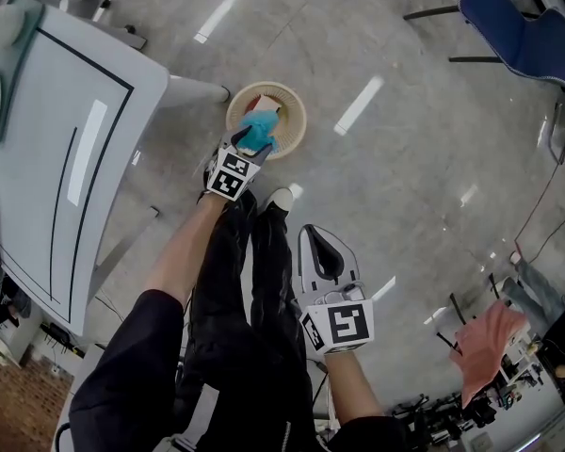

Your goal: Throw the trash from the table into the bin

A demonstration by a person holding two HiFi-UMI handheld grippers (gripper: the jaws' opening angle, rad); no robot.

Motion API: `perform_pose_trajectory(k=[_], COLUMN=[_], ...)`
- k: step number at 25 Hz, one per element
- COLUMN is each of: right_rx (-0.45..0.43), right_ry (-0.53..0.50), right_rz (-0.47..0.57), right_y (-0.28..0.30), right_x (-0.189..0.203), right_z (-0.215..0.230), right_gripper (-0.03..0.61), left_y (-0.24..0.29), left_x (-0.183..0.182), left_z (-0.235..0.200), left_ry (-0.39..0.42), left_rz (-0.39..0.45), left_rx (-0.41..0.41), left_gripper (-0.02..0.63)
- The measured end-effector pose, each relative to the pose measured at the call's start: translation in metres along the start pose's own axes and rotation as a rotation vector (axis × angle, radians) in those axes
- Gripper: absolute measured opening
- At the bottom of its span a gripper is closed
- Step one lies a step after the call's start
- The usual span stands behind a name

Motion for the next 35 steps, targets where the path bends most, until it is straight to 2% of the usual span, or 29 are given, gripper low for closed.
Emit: perform_pose_trajectory(k=[1,6,14,20,22,25,27,30,35], right_rx=[-0.002,0.000,-0.006,-0.027,-0.030,-0.039,-0.048,-0.061,-0.088], right_ry=[0.003,0.007,0.008,-0.008,-0.007,-0.013,-0.023,-0.038,-0.073], right_rz=[0.000,0.000,0.019,0.044,0.058,0.082,0.095,0.115,0.141], right_y=[0.000,0.001,-0.003,-0.010,-0.013,-0.017,-0.022,-0.031,-0.048], right_x=[0.001,0.001,-0.003,-0.013,-0.019,-0.031,-0.039,-0.050,-0.067], right_z=[-0.001,-0.001,-0.006,-0.021,-0.025,-0.032,-0.039,-0.052,-0.071], right_gripper=[0.009,0.008,0.009,0.009,0.009,0.009,0.009,0.009,0.008], left_y=[0.001,0.004,-0.010,-0.038,-0.052,-0.078,-0.098,-0.125,-0.163], left_x=[0.001,0.005,0.001,-0.029,-0.045,-0.075,-0.094,-0.113,-0.137], left_z=[0.000,0.005,0.008,0.006,0.005,-0.002,-0.005,-0.006,0.005], left_ry=[0.000,0.005,-0.003,-0.002,-0.004,-0.017,-0.023,-0.020,-0.004], left_rz=[-0.002,-0.016,-0.002,0.101,0.134,0.211,0.264,0.308,0.332], left_rx=[0.004,0.033,0.019,-0.028,-0.042,-0.067,-0.090,-0.108,-0.110], left_gripper=[0.277,0.328,0.330,0.325,0.280,0.141,0.023,0.006,0.005])
Point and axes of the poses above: the fingertips, and each gripper's own axes: y forward along the fingers, z to its right, x out of its underside, the point moved 1 cm from there along -y, backward along the fingers, and after that the axes turned 14 degrees about y, right-handed, at the moved point
